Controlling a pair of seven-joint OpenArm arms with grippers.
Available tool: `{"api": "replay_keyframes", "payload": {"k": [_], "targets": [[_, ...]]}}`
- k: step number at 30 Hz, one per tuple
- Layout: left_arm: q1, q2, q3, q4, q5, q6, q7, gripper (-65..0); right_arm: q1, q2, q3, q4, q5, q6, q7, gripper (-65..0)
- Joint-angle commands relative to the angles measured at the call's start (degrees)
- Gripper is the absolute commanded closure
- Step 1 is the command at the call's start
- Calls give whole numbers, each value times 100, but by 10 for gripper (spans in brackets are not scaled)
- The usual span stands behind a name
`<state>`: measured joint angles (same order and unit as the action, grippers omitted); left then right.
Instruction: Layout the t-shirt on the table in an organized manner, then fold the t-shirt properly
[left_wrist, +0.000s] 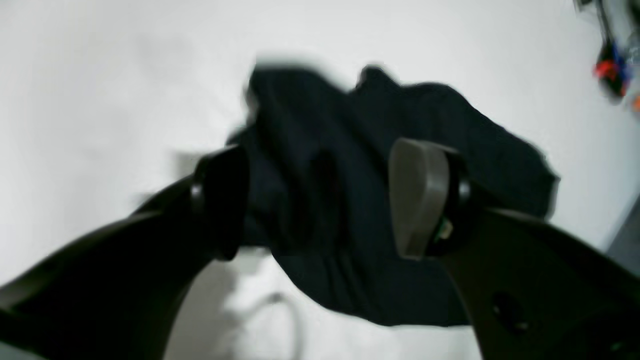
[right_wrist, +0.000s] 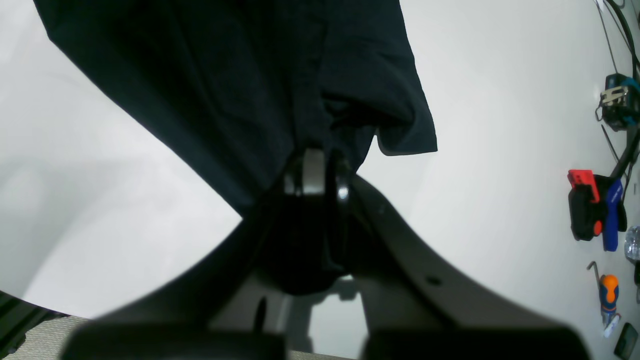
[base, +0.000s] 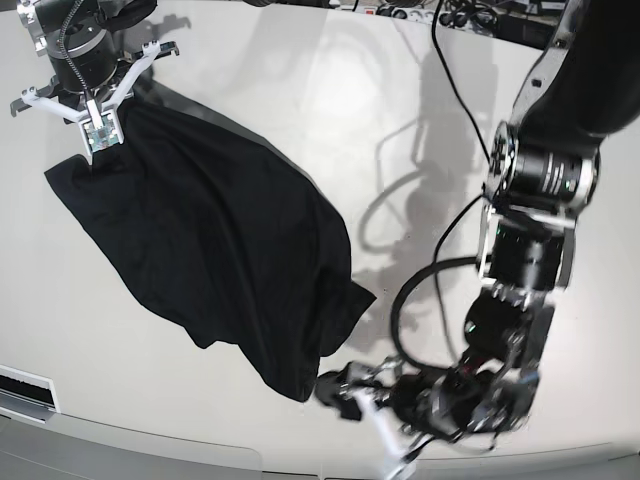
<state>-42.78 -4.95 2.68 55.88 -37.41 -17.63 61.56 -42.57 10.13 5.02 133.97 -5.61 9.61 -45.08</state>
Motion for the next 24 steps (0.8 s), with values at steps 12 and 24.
{"api": "replay_keyframes", "payload": {"k": [12,24], "targets": [[1648,37,-1526,101,-616,-120,20,-445,-28,55,24,103,-46,-15,195,0],[2253,437,-1582,101,210,413,-872,-445,-9,55,22,103,-42,-15,197,0]]}}
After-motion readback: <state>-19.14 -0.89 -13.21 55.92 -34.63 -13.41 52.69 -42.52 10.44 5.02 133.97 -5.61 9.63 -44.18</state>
